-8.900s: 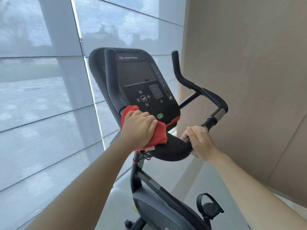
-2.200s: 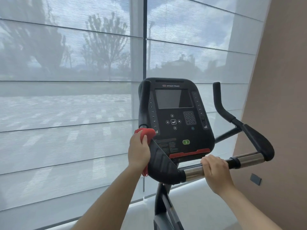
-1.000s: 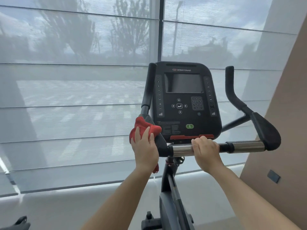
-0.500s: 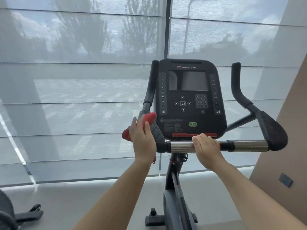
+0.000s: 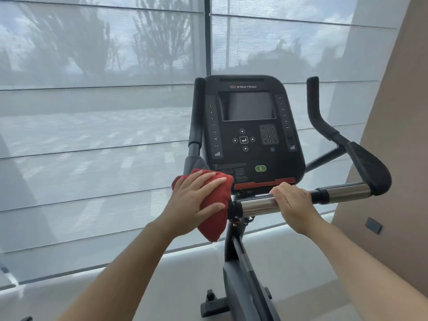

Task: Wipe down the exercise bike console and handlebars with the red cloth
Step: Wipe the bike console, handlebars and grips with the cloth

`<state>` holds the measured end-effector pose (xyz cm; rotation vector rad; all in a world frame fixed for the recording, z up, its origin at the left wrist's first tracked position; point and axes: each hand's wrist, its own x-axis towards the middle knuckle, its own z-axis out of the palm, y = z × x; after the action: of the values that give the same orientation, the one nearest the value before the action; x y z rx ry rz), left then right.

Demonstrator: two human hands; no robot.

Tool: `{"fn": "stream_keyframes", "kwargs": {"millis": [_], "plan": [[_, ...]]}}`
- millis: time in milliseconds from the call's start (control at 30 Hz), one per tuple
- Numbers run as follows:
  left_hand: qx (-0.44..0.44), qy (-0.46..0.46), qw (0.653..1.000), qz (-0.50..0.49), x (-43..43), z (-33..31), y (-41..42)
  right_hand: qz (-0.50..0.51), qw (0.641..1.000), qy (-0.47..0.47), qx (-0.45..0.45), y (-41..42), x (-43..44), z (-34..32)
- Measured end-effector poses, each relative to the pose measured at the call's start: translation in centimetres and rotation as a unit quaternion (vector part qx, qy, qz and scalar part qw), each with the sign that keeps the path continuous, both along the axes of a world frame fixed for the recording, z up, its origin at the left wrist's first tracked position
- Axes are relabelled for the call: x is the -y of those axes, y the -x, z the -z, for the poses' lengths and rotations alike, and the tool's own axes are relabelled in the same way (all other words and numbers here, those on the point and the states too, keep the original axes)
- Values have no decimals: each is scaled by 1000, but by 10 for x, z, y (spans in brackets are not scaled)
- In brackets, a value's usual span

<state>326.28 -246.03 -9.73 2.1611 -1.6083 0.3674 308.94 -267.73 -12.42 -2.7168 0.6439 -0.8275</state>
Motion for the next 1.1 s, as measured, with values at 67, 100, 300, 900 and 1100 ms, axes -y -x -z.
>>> {"fn": "stream_keyframes", "kwargs": {"millis": [67, 100, 300, 900, 1100], "plan": [[-1, 82, 997, -10, 3, 7, 8, 2, 1000, 1, 11, 0, -1, 1], [-17, 121, 992, -13, 4, 11, 13, 3, 1000, 3, 13, 1, -2, 1], [-116, 282, 951, -54, 13, 25, 41, 12, 1000, 4, 19, 1, -7, -3], [-323, 384, 820, -275, 53, 21, 102, -51, 994, 70, -67, 30, 40, -5], [-338, 414, 791, -298, 71, 31, 141, -65, 993, 91, -41, 30, 45, 5]]}}
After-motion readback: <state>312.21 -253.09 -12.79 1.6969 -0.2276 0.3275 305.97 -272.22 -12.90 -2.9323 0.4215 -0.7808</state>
